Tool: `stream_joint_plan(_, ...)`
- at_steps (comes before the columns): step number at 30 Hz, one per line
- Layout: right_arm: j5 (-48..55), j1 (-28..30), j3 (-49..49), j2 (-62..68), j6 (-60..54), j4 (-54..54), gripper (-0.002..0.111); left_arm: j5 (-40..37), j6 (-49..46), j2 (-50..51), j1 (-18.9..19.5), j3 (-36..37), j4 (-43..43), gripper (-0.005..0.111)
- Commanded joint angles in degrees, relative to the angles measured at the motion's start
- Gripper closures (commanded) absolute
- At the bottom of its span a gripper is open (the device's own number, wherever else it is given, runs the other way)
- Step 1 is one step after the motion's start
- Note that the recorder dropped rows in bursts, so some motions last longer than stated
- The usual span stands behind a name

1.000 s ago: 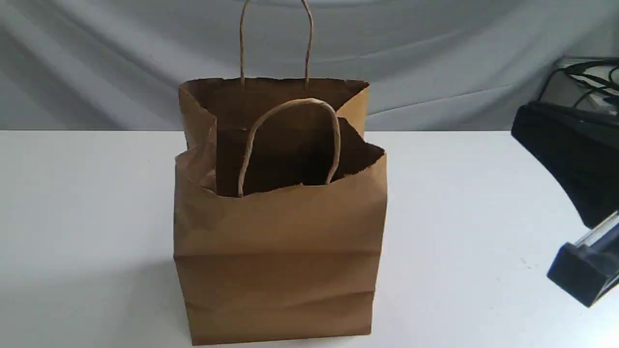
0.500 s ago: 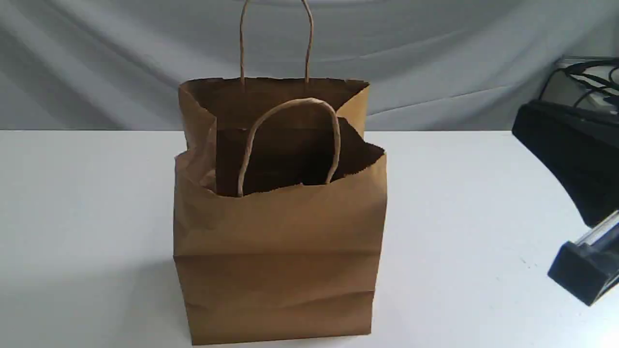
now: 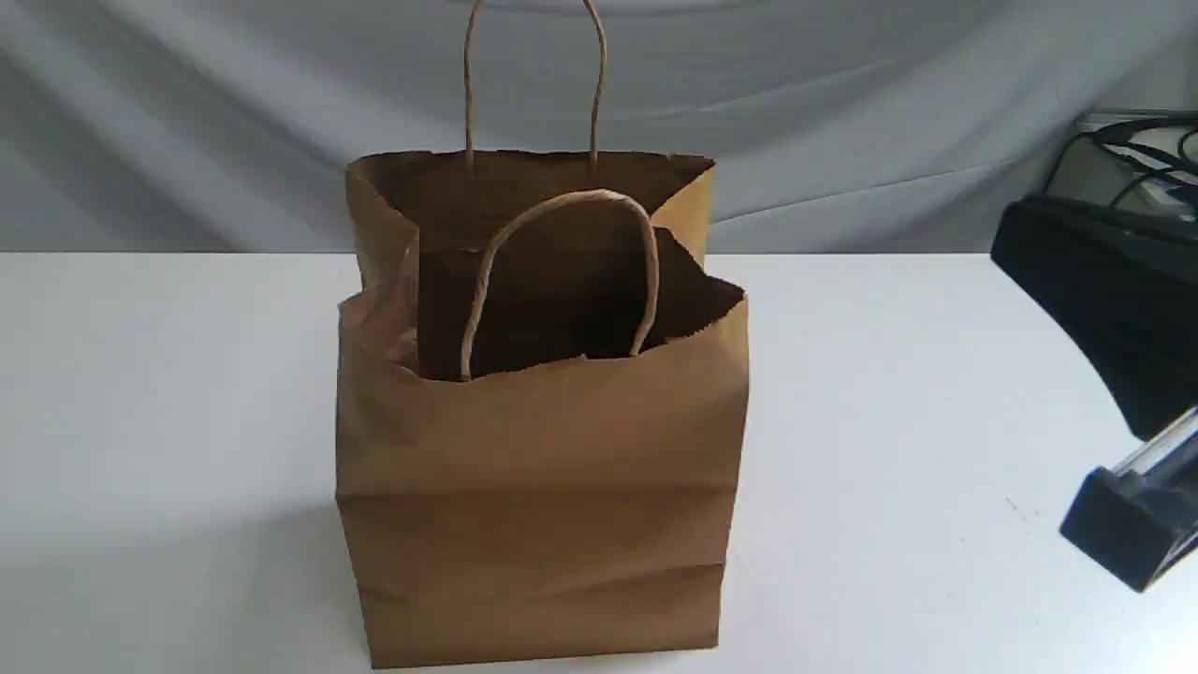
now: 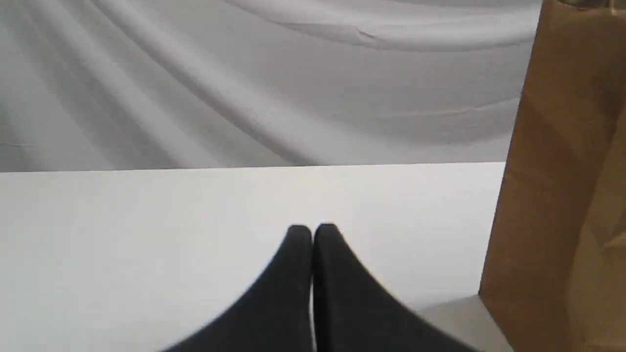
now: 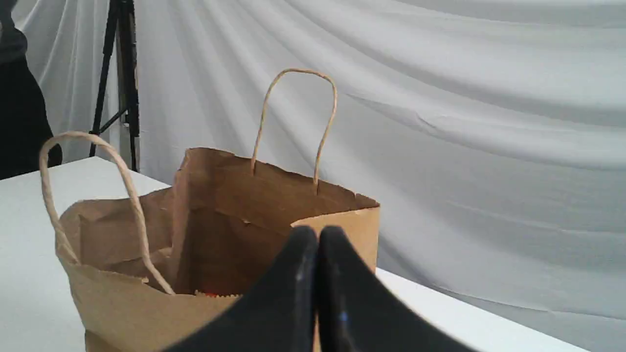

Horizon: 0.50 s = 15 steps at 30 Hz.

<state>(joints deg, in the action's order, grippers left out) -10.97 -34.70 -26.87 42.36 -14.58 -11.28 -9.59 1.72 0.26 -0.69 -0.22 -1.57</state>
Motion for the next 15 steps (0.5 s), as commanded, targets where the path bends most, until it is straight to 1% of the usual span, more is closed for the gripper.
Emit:
stream_joint_plan(1, -0.4, 0.0, 0.4, -0.2, 0.1, -0.3, 0.108, -0.1, -4.3, -0.3, 0.1, 0.2, 4.8, 0.107)
stream_joint_plan(3, -0.4, 0.0, 0.4, -0.2, 0.1, -0.3, 0.108, -0.1, -5.5, -0.3, 0.1, 0.2, 7.1, 0.107)
stream_joint_plan(15, -0.4, 0.0, 0.4, -0.2, 0.3, -0.3, 0.108, 0.5, -5.0, -0.3, 0.1, 0.2, 6.5, 0.107)
